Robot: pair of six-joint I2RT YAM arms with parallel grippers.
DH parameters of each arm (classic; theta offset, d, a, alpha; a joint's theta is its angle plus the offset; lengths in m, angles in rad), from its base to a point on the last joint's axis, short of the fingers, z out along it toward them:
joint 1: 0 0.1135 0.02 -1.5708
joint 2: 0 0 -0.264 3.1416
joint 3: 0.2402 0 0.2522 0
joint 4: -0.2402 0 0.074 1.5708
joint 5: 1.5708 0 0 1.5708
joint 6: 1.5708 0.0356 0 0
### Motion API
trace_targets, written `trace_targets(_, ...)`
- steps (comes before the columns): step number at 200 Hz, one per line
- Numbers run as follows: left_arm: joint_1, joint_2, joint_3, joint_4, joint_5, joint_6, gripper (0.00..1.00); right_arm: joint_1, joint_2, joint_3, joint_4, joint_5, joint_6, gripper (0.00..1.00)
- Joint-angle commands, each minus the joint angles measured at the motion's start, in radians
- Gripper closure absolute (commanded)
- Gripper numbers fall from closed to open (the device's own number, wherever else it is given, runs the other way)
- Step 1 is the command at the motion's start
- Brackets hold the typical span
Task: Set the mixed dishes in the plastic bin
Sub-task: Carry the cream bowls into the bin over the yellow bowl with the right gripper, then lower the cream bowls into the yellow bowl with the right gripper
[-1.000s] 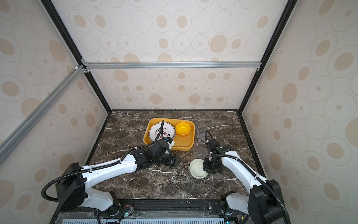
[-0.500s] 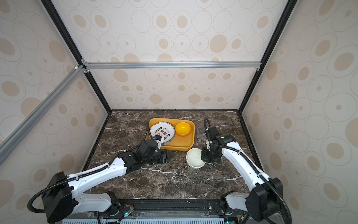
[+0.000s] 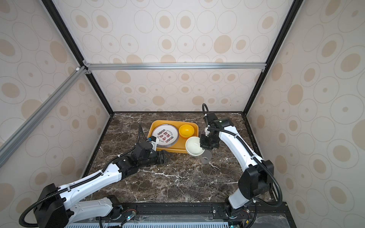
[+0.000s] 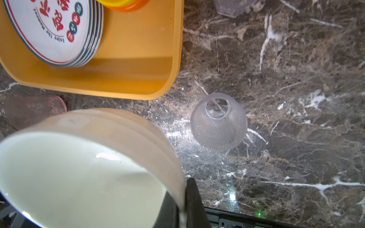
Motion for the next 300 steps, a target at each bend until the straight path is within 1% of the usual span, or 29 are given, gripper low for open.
trace_targets(1, 0.023, -0.043, -0.002, -0.019, -0.029, -0.024, 0.32, 0.007, 0.06, 0.09, -0.03, -0.01, -0.023, 0.97)
trace_targets(75, 0.082, -0.117, -0.023, -0.057, -0.038, -0.053, 0.31, 0.007, 0.313, 0.364, -0.05, 0.009, -0.03, 0.97)
trace_targets(131, 0.089, -0.131, -0.049, -0.056, -0.029, -0.08, 0.31, 0.004, 0.499, 0.581, -0.089, 0.017, -0.03, 0.97)
trace_targets(186, 0.093, -0.131, -0.048, -0.07, -0.032, -0.082, 0.31, 0.0, 0.647, 0.754, -0.113, 0.028, -0.007, 0.97)
trace_targets(191, 0.093, -0.131, -0.049, -0.072, -0.032, -0.083, 0.31, -0.001, 0.661, 0.797, -0.119, 0.029, -0.005, 0.97)
trace_targets(208, 0.094, -0.133, -0.049, -0.075, -0.034, -0.084, 0.31, -0.003, 0.704, 0.852, -0.134, 0.033, -0.002, 0.97)
trace_targets(248, 0.099, -0.131, -0.054, -0.076, -0.034, -0.086, 0.31, -0.008, 0.766, 0.919, -0.133, 0.046, 0.012, 0.97)
trace_targets(300, 0.101, -0.134, -0.066, -0.075, -0.032, -0.089, 0.31, -0.012, 0.807, 0.939, -0.121, 0.062, 0.019, 0.96)
